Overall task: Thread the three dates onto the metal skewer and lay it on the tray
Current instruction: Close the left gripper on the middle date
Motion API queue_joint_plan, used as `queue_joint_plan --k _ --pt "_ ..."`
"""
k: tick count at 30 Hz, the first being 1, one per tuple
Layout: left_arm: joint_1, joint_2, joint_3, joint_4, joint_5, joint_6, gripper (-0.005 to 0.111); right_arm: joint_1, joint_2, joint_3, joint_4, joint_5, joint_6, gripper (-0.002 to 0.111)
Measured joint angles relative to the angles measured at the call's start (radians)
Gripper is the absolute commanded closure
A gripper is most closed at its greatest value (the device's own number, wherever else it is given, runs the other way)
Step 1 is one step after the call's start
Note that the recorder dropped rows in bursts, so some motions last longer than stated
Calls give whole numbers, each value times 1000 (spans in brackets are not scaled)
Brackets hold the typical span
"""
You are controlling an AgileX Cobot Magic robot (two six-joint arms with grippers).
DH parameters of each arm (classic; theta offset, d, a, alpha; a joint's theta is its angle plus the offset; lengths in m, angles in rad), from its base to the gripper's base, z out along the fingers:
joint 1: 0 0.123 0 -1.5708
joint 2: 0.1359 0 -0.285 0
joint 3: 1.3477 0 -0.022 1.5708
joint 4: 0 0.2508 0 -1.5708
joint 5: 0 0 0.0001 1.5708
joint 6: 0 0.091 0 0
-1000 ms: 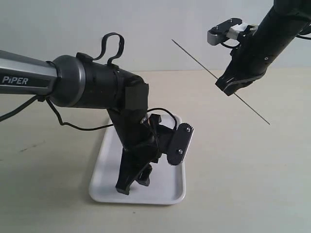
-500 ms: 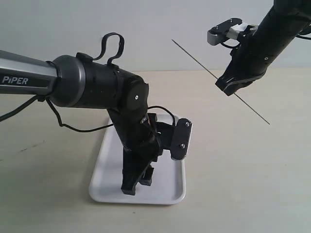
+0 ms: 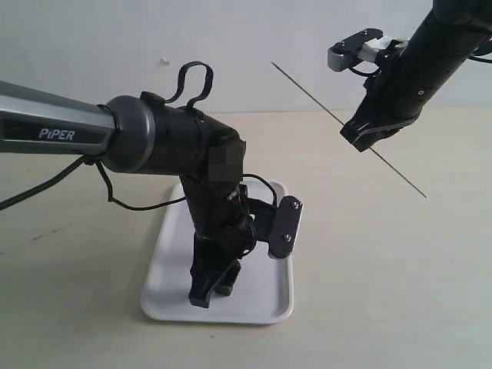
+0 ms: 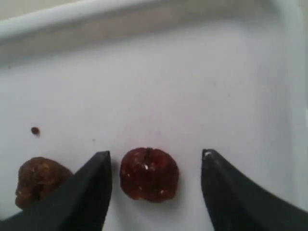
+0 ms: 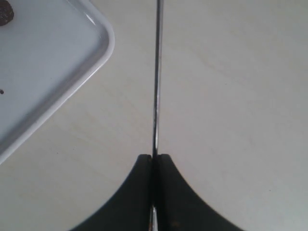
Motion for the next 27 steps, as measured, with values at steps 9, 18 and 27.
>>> queue_joint_plan --k 9,18,27 --pt "-2 2 -2 59 -21 62 52 0 0 0 17 0 0 108" --pt "-4 2 -2 61 -32 80 58 0 0 0 19 0 0 108" --pt "-4 2 -2 63 -32 82 74 0 0 0 19 0 0 108"
